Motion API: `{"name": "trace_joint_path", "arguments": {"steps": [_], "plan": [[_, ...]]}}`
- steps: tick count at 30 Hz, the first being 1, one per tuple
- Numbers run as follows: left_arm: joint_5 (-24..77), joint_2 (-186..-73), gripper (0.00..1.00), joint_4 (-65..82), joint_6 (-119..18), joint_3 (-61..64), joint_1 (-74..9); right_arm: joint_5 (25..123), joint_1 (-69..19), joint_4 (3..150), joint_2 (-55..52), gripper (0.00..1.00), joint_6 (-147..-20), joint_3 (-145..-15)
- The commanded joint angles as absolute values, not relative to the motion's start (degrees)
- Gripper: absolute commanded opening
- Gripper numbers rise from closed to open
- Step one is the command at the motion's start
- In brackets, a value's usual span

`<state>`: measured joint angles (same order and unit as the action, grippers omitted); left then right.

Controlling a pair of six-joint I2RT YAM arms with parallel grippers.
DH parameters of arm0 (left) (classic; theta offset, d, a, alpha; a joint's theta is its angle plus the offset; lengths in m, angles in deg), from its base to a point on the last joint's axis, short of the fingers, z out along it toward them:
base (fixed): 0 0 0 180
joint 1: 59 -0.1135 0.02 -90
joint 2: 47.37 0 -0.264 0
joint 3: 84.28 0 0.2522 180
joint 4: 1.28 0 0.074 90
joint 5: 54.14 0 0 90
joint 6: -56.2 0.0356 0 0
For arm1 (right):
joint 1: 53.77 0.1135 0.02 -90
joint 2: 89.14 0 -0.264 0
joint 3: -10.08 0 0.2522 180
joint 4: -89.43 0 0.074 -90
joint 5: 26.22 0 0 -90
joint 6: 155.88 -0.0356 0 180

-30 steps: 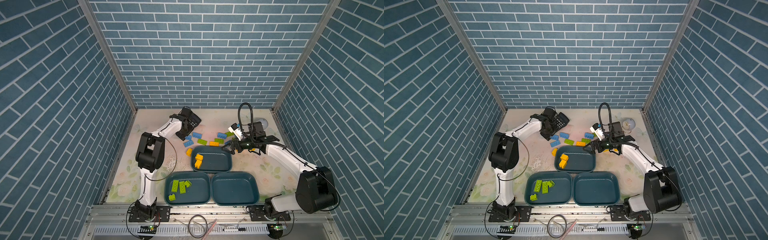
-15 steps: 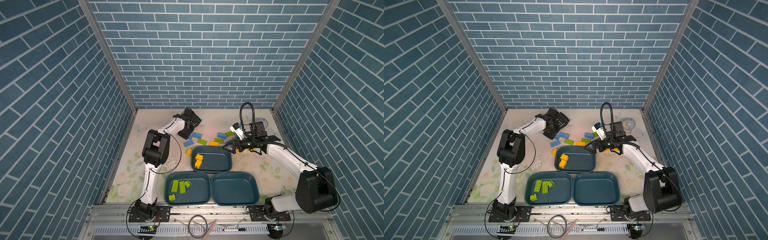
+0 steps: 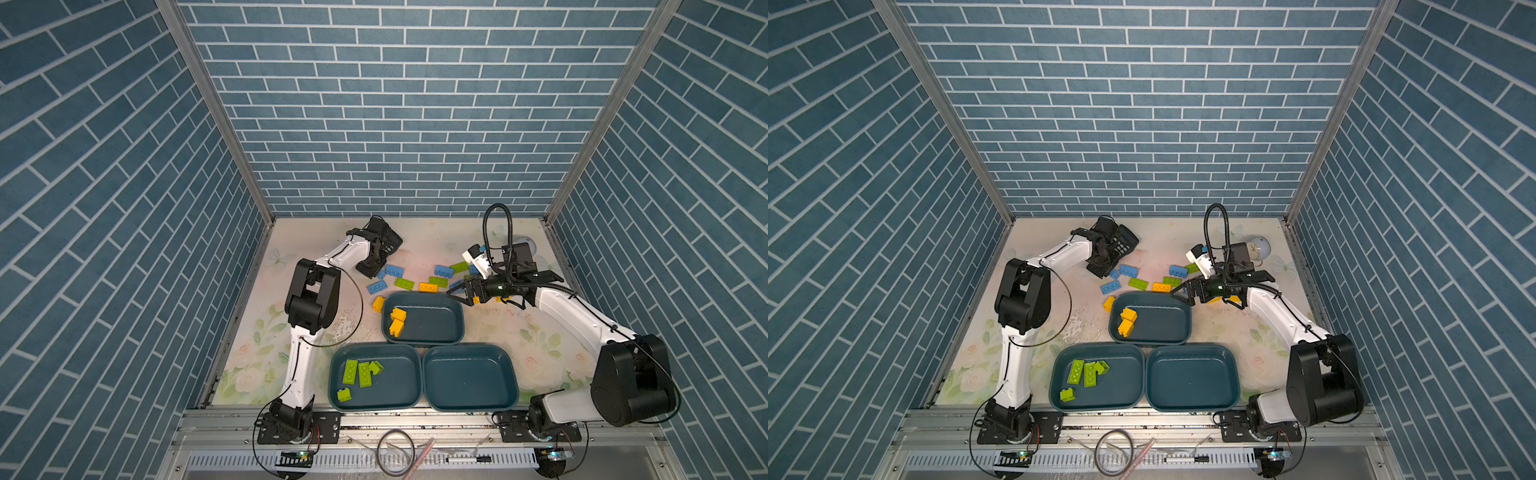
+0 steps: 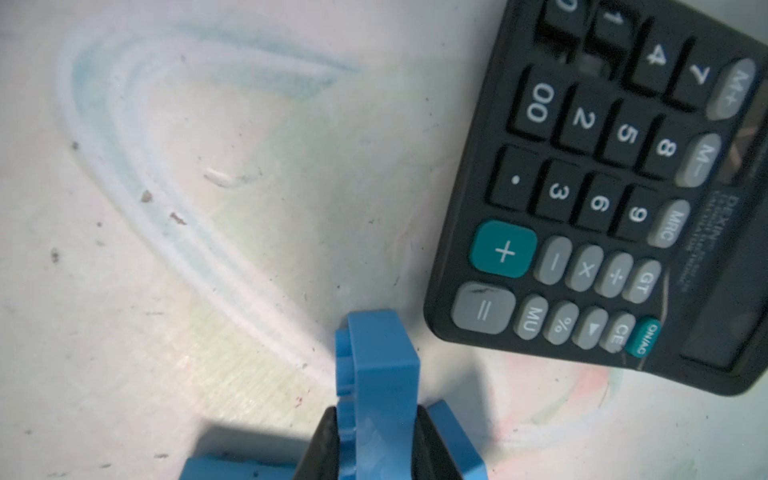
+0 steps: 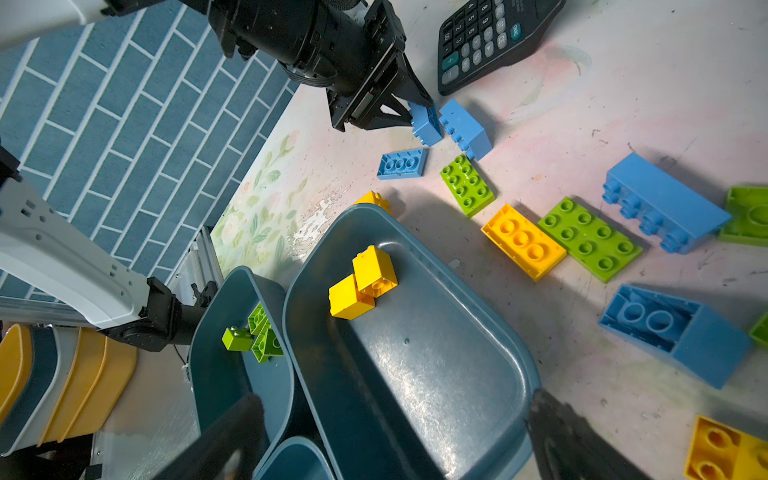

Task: Sort the legos into containers by color
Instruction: 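Move the left gripper back near the calculator and grasp a blue brick, then carry the blue brick with the left gripper into the third teal bin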

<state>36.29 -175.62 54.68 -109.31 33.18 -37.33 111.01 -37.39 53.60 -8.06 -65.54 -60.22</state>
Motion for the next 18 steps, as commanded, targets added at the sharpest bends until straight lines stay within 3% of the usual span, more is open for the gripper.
{"name": "trace_joint_path", "arguments": {"steps": [1,12,18], "plan": [[37.96,-173.59,0.20,57.48,-105.93,33.98,-37.63,112.19,-37.60,52.88,-9.42,0.99,-64.16,-59.95],[33.42,-160.25,0.21,59.28,-91.04,27.08,-36.01,111.78,-37.73,53.87,-10.00,0.99,-64.82,-60.20],[28.70,-149.86,0.21,62.14,-82.44,19.22,-30.13,113.40,-38.65,53.74,-10.32,0.99,-66.06,-60.55]]}}
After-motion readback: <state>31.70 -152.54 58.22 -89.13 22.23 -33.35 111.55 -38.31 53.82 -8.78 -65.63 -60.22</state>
